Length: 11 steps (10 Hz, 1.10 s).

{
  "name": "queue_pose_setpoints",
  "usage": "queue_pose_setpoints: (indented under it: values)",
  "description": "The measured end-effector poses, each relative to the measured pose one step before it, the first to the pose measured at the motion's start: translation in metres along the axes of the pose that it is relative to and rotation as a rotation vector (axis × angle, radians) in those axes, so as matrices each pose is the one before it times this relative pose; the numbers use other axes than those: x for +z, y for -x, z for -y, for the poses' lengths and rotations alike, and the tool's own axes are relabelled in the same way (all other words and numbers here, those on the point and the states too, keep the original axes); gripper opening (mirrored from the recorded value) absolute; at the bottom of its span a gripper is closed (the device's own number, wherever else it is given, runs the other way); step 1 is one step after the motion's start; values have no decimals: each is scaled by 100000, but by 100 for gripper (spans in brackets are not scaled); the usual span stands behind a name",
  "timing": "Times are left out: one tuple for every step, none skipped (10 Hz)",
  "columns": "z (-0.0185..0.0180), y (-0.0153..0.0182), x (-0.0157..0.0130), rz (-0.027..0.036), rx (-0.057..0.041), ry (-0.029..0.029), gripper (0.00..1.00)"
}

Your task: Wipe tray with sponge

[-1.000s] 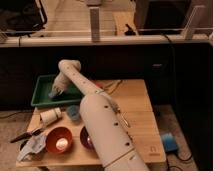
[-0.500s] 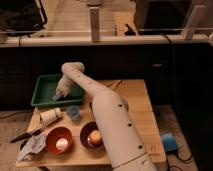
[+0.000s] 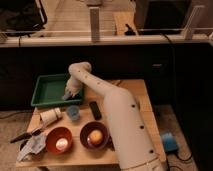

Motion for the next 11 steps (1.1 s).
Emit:
queue_pose_setpoints:
  values:
    - [-95,-515,-103,-1534,835,818,0]
    - [31,-799,-250,-1120,1057,179,0]
    - [268,-842,-67,-686,750,-310,0]
    - [674,-520,143,-201,-160,-749,0]
    - [1163,-437,306,-63,-495,-1574,0]
    - [637,-235,252,175,-418,-709,0]
    - [763,-18,328,784,-840,-1258,0]
    - [748,97,327,1053,-855,-1341,0]
    - [919,536,267,1590,-1746,-1495,0]
    - [694,531,263,1205,-1426,-835,0]
    - [1030,911,446,1729,-2217,-1023,0]
